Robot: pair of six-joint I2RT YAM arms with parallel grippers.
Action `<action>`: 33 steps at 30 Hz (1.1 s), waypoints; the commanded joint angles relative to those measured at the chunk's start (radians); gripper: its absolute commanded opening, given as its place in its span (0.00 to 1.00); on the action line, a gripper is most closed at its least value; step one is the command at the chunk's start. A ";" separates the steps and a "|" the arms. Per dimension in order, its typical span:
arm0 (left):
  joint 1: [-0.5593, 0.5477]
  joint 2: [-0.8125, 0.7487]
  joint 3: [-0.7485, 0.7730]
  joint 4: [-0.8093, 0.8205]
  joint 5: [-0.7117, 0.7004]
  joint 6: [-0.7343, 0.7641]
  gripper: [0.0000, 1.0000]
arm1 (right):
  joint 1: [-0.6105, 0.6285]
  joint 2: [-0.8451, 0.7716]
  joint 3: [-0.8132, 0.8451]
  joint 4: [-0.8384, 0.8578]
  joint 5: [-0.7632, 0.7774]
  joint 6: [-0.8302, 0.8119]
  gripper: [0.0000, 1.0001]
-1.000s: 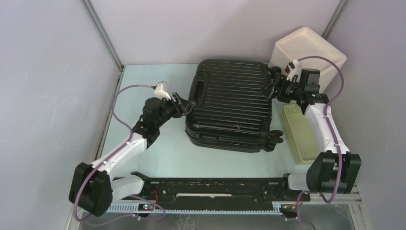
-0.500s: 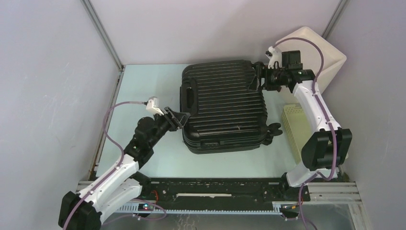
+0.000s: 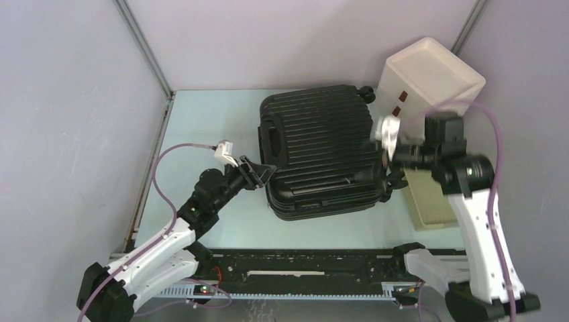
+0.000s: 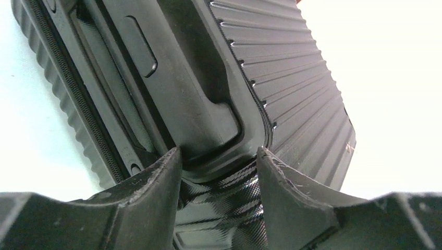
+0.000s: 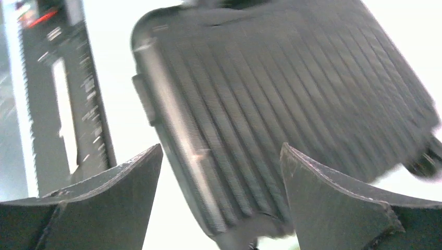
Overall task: Open, take out, and arrange the luggage
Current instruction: Adjust the luggage at the center of the board.
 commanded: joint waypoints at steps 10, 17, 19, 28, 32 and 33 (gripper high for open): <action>-0.177 0.044 -0.004 0.008 0.067 -0.015 0.58 | 0.131 -0.145 -0.407 -0.289 -0.065 -0.524 0.42; -0.196 0.055 0.003 0.015 0.051 0.014 0.59 | 0.099 -0.153 -0.501 -0.007 0.213 -0.247 0.15; -0.198 0.031 0.004 -0.003 0.042 0.044 0.61 | 0.040 -0.158 -0.502 0.061 0.203 -0.184 0.13; -0.198 -0.194 -0.038 -0.174 -0.041 0.230 0.75 | -0.196 -0.169 -0.502 0.221 0.159 -0.065 0.14; -0.197 -0.315 -0.132 -0.153 -0.047 0.220 0.87 | -0.227 -0.153 -0.502 0.229 0.143 -0.051 0.19; -0.197 -0.345 -0.165 -0.127 -0.033 0.213 0.89 | -0.234 -0.155 -0.502 0.220 0.118 -0.055 0.22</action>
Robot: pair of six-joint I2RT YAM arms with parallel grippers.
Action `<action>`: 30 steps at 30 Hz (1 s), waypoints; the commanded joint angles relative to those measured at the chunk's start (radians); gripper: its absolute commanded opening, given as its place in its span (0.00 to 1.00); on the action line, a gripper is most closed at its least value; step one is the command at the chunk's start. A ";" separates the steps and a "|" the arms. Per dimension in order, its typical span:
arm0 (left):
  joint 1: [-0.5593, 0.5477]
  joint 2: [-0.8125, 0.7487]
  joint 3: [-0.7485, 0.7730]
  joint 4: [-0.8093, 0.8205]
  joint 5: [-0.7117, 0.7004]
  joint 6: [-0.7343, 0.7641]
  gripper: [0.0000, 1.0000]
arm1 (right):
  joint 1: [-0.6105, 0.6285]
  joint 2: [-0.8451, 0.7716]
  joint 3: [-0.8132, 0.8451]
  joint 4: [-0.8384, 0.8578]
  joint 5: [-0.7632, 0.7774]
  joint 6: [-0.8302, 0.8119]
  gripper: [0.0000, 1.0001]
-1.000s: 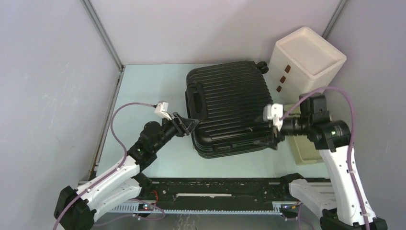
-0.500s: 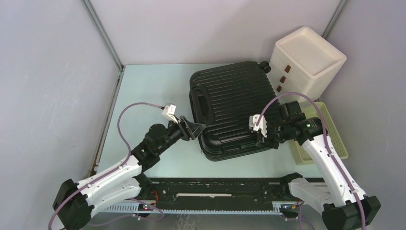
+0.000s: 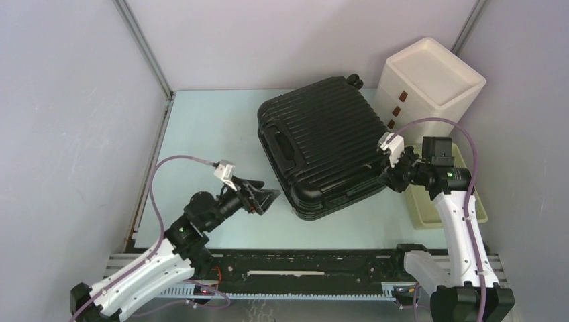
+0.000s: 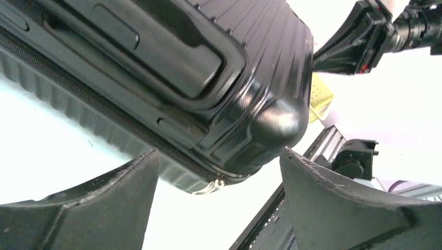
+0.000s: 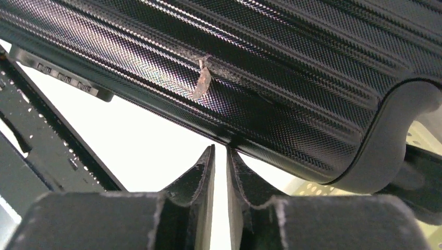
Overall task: Open, take out, and arrange the luggage
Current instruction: Adjust the luggage at the center of the board, then grab the zipper of the luggage.
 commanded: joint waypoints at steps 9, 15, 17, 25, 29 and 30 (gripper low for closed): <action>-0.005 -0.128 -0.355 0.283 0.143 -0.096 1.00 | -0.064 -0.055 0.009 -0.176 -0.498 -0.293 0.62; -0.005 0.070 -0.410 0.561 0.224 -0.064 1.00 | -0.064 -0.036 -0.058 -0.166 -0.491 -0.306 0.68; -0.006 0.161 -0.390 0.638 0.269 -0.018 0.99 | -0.064 -0.033 -0.071 -0.167 -0.483 -0.310 0.68; -0.006 0.465 -0.250 0.692 0.403 0.084 0.78 | -0.062 -0.057 -0.091 -0.132 -0.444 -0.273 0.68; -0.023 0.522 -0.288 0.807 0.388 0.189 0.79 | -0.056 -0.068 -0.102 -0.114 -0.428 -0.261 0.69; -0.031 0.534 -0.295 0.833 0.378 0.217 0.79 | -0.055 -0.069 -0.102 -0.112 -0.428 -0.259 0.69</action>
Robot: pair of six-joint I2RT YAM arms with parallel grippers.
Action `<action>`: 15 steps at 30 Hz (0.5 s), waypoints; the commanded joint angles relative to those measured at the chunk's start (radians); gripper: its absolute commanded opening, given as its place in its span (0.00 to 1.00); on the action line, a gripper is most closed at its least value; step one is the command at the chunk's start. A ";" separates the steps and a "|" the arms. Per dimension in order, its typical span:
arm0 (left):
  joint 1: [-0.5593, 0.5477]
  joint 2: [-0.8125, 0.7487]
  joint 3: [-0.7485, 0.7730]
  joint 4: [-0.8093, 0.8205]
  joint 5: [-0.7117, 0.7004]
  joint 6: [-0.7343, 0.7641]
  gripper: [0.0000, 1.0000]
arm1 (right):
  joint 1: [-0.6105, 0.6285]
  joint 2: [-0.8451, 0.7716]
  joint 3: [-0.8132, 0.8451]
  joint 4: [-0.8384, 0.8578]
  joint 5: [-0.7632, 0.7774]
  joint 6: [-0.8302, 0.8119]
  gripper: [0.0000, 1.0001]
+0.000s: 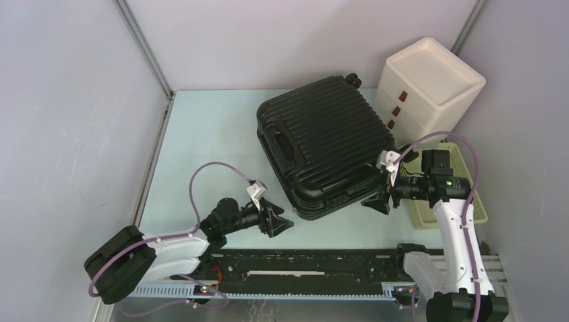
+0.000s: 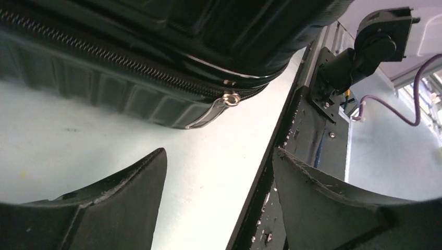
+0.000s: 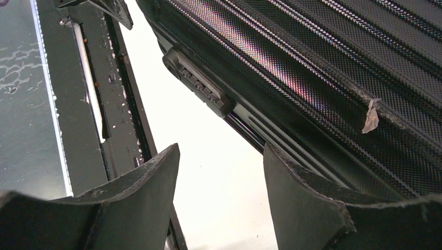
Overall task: Open, take out, and arrange the luggage
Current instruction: Grab the zipper of the luggage.
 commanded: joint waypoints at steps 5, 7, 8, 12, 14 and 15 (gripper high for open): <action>-0.033 0.119 0.018 0.280 -0.013 0.252 0.79 | 0.010 -0.016 -0.006 0.032 0.013 0.015 0.69; -0.033 0.173 0.019 0.351 -0.019 0.270 0.77 | 0.010 -0.015 -0.006 0.031 0.014 0.017 0.69; -0.034 0.194 0.021 0.382 -0.021 0.270 0.76 | 0.010 -0.015 -0.006 0.031 0.015 0.017 0.69; -0.035 0.267 0.030 0.480 -0.012 0.245 0.67 | 0.017 -0.014 -0.007 0.032 0.021 0.017 0.70; -0.038 0.293 0.025 0.536 -0.010 0.227 0.63 | 0.023 -0.015 -0.009 0.036 0.027 0.018 0.70; -0.042 0.303 0.023 0.571 -0.012 0.219 0.60 | 0.027 -0.015 -0.010 0.040 0.031 0.020 0.70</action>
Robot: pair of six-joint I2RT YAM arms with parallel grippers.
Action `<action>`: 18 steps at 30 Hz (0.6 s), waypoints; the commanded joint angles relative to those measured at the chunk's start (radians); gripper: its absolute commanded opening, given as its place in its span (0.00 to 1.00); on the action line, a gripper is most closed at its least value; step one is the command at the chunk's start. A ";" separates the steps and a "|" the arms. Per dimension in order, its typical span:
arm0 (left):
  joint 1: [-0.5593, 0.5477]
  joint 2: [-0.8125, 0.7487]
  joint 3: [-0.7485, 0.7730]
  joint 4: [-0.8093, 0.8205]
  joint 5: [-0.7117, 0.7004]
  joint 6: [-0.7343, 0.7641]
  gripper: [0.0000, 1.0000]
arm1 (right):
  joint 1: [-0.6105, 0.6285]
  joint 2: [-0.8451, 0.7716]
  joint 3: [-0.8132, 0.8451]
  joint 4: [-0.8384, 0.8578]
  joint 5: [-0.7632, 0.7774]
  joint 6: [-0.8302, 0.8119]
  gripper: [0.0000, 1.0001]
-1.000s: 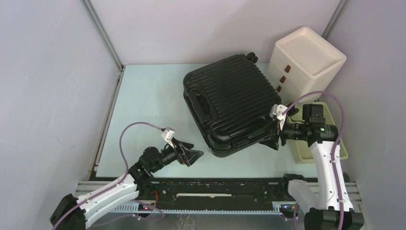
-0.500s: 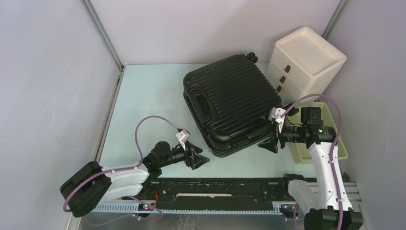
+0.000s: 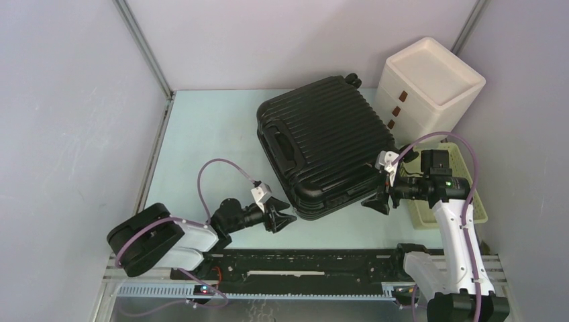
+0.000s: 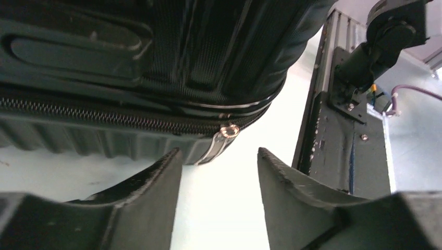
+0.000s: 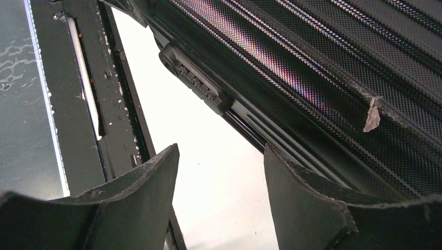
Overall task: Open, take out, and arrange the luggage
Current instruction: Grab the zipper of the luggage.
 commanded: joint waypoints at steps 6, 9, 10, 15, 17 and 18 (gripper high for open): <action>-0.039 0.074 0.020 0.251 0.000 -0.024 0.47 | 0.026 -0.007 -0.007 0.033 0.013 0.015 0.70; -0.050 0.089 0.018 0.254 -0.003 -0.037 0.43 | 0.028 -0.008 -0.007 0.032 0.013 0.016 0.70; -0.053 0.093 0.016 0.253 -0.010 -0.040 0.42 | 0.028 -0.009 -0.007 0.032 0.013 0.016 0.70; -0.085 0.113 0.000 0.254 -0.104 -0.033 0.45 | 0.030 -0.013 -0.007 0.034 0.013 0.019 0.70; -0.113 0.121 -0.004 0.253 -0.179 -0.009 0.49 | 0.028 -0.015 -0.007 0.034 0.013 0.019 0.70; -0.126 0.123 -0.006 0.253 -0.208 0.007 0.50 | 0.028 -0.016 -0.007 0.034 0.013 0.020 0.70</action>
